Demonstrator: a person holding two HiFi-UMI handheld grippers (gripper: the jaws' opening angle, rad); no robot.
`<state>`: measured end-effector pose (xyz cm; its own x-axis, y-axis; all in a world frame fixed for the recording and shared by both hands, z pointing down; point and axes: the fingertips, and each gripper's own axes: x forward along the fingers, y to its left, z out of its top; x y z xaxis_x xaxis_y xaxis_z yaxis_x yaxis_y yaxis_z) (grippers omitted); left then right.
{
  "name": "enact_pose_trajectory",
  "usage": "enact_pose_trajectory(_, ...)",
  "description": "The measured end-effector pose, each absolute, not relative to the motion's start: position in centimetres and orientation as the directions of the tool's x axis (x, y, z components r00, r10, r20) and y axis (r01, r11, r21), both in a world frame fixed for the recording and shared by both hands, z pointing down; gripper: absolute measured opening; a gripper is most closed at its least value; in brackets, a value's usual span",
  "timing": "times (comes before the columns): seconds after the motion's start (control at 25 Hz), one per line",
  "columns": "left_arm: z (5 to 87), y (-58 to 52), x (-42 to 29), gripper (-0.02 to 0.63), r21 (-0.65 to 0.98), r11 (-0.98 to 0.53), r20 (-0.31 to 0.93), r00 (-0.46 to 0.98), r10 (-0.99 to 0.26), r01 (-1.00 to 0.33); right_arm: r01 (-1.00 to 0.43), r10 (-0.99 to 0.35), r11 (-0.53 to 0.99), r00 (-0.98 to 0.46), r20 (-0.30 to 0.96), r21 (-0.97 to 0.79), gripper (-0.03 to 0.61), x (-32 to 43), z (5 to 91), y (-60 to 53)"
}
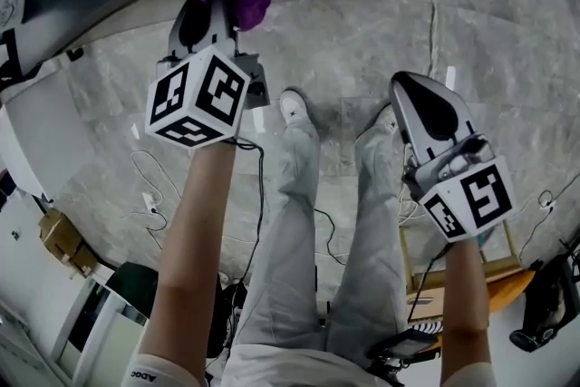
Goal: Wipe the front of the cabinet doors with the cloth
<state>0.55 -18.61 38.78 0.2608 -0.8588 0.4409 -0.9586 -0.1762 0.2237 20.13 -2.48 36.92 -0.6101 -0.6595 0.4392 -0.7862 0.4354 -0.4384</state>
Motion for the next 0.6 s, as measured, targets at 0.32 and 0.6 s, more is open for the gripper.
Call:
enact_pose_trajectory(0.32,41.6,-14.8,9.1,0.046,0.217,-0.271,0.482,0.344,-0.806,-0.938,-0.781,-0.65,0.425,-0.615,0.445,-0.459,0.028,24.4,38.2,-1.1)
enact_pose_trajectory(0.6,43.4,-12.7,23.0,0.046,0.219,-0.458,0.494,0.503,-0.709,-0.861,-0.792,-0.664,0.379,-0.593,0.456,-0.479,0.028,31.2,39.1,0.8)
